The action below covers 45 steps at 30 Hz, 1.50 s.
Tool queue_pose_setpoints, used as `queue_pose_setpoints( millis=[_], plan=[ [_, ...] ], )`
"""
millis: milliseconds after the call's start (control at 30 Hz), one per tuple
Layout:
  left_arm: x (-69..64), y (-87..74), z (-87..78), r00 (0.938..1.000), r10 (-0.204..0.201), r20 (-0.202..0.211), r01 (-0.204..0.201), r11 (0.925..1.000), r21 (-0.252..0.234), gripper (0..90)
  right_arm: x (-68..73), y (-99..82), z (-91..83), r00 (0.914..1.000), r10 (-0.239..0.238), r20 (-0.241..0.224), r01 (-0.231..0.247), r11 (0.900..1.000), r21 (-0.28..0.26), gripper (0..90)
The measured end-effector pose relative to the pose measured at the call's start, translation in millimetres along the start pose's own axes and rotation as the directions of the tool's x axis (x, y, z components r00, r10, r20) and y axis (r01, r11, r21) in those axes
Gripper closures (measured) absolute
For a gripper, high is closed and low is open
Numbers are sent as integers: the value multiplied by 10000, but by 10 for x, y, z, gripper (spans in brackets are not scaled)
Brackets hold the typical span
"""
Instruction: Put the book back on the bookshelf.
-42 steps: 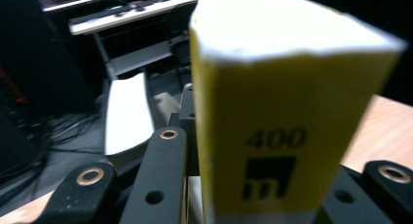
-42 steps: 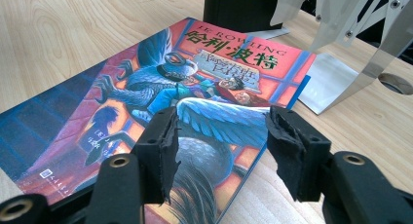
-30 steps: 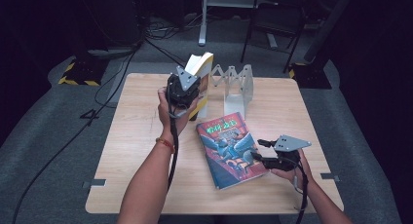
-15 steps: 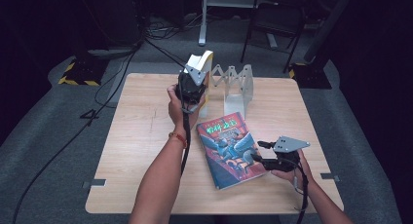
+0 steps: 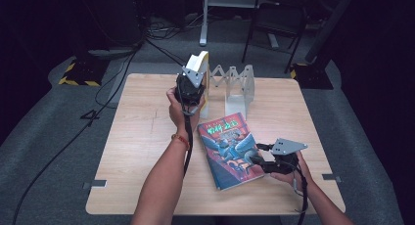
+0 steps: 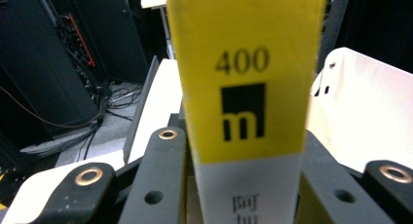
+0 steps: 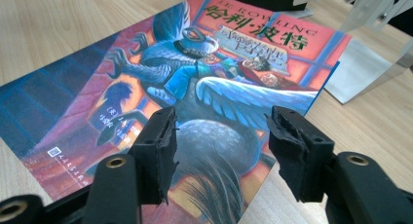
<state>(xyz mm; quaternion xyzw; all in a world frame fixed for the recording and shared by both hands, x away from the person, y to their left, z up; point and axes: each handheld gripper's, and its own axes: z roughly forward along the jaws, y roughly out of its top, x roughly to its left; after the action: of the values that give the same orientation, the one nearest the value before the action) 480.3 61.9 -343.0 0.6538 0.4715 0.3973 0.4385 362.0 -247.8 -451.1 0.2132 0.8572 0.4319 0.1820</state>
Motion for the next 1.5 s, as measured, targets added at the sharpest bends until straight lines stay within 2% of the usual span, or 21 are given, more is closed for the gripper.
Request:
queue_pose_setpoints(
  millis=[133, 200, 367, 500, 567, 600, 667, 800, 900, 1000, 1033, 1133, 1267, 1367, 1500],
  plan=[
    [-14, 1, 155, 9998, -165, 66, 167, 9996, -218, 740, -22, -23, -17, 10000, 40, 56, -40, 10000, 11, 442],
    [-32, -7, 206, 9999, -42, 117, 45, 9996, -280, 740, -27, -23, -25, 10000, 28, 69, -28, 10000, -14, 442],
    [-53, -55, 280, 9996, -139, 249, 144, 9997, -194, 740, -44, -34, -26, 10000, 66, 35, -66, 10000, 16, 443],
    [-74, -78, 273, 9999, 140, 95, -138, 9996, -229, 732, -34, -30, -26, 10000, -37, 35, 37, 10000, 19, 442],
    [-95, -71, 280, 9989, 463, 19, -463, 9989, -111, 723, -34, -25, -23, 10000, -51, 32, 51, 10000, 21, 442],
    [-95, -71, 280, 9989, 463, 19, -463, 9989, -111, 717, -34, -25, -23, 10000, -51, 32, 51, 10000, 21, 442],
    [-100, -71, 284, 9951, 991, -31, -991, 9951, 54, 710, -23, -19, -16, 9999, -105, -1, 105, 9999, 71, 440],
    [-77, -70, 277, 9946, 1025, 178, -1026, 9947, 60, 711, -19, -17, -14, 9999, -124, -86, 125, 9999, 111, 448],
    [-57, -55, 254, 9916, 1211, 457, -1223, 9922, 238, 707, -18, -18, -17, 9998, -125, -161, 127, 9998, 121, 451],
    [-18, -40, 193, 9904, 1056, 897, -1094, 9932, 387, 684, -23, -18, -24, 9998, -93, -158, 95, 9999, 108, 446],
    [-18, -40, 193, 9904, 1056, 897, -1094, 9932, 387, 680, -28, -18, -27, 9998, -70, -203, 72, 9999, 115, 446],
    [18, -36, 122, 9842, 1397, 1088, -1467, 9874, 591, 686, -31, -16, -25, 9996, -20, -266, 23, 9999, 104, 446],
    [58, -18, 54, 9807, 1326, 1438, -1444, 9867, 746, 682, -20, -3, -28, 9991, -83, -416, 92, 9998, 199, 451],
    [53, 2, 25, 9751, 1583, 1556, -1734, 9808, 892, 665, -18, -1, -26, 9988, -57, -491, 68, 9997, 231, 449],
    [41, 39, 53, 9710, 1753, 1626, -1931, 9760, 1008, 636, -22, 0, -27, 9984, -17, -566, 32, 9997, 258, 445]
  ],
)
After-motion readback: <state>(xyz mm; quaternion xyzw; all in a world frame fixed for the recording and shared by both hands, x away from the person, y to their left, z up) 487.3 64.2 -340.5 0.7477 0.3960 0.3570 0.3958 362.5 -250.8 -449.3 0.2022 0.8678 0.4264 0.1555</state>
